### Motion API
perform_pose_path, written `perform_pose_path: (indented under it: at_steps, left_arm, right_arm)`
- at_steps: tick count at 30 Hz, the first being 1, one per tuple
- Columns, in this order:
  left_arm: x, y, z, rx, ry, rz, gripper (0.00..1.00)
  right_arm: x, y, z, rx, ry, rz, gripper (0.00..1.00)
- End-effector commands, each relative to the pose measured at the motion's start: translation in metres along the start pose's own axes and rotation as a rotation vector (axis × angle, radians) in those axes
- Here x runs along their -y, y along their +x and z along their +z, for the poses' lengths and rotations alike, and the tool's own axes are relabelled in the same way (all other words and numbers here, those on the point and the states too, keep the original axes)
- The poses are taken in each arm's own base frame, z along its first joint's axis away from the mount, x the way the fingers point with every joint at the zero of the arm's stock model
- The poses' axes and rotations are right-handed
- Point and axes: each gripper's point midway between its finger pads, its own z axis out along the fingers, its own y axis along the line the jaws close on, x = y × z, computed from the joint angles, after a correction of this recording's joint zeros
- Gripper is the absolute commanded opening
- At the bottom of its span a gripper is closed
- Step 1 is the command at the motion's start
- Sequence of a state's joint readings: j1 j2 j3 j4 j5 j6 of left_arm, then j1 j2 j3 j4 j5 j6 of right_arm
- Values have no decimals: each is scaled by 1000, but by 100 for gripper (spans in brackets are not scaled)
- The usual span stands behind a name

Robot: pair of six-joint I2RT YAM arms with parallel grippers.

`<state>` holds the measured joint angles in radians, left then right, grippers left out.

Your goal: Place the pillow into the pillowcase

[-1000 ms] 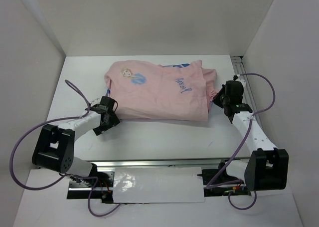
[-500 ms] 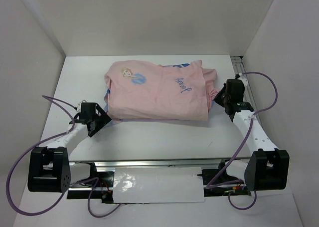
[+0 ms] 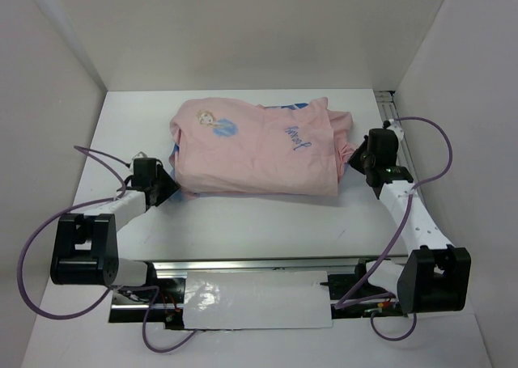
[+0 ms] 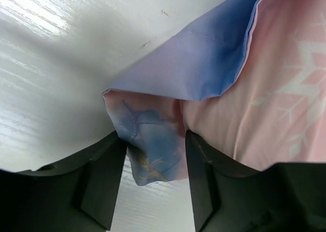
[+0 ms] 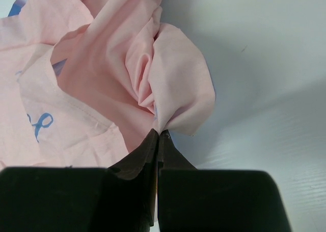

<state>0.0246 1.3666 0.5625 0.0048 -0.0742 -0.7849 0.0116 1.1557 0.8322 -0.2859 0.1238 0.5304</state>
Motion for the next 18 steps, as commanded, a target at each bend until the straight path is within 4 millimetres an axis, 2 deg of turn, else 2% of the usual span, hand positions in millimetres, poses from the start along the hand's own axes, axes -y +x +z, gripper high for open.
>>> perform_pose_path:
  at_steps: [1, 2, 4, 5, 6, 11, 13, 14, 15, 17, 18]
  left_arm:
    - [-16, 23, 3, -82, -70, 39, 60]
    - [-14, 22, 4, -82, -70, 39, 57]
    - [-14, 22, 4, -82, -70, 39, 44]
    - [-13, 23, 4, -88, -64, 39, 32]
    - [-15, 25, 5, -96, -70, 39, 0]
    - [-8, 14, 1, -36, -44, 44, 0]
    - [14, -7, -19, 61, 48, 42, 0]
    - [17, -14, -27, 98, 68, 38, 0]
    - [23, -26, -39, 144, 90, 33, 0]
    - [52, -72, -83, 294, 172, 24, 0]
    - [50, -82, -97, 326, 146, 27, 0]
  right_arm:
    - [-7, -28, -11, 87, -24, 26, 0]
    - [-7, -28, -11, 87, -24, 26, 0]
    - [-7, -25, -9, 73, -28, 25, 0]
    - [-7, -25, -9, 73, -28, 25, 0]
    - [-7, -25, -9, 73, -28, 25, 0]
    - [-10, -30, -12, 89, -38, 18, 0]
    - [-15, -40, -15, 110, -50, 7, 0]
    - [-15, -44, -17, 119, -42, -5, 0]
    - [-22, -57, -22, 147, -59, -2, 0]
    - [-28, -71, -27, 179, -68, 3, 0]
    - [-35, -90, -38, 232, -78, 3, 0]
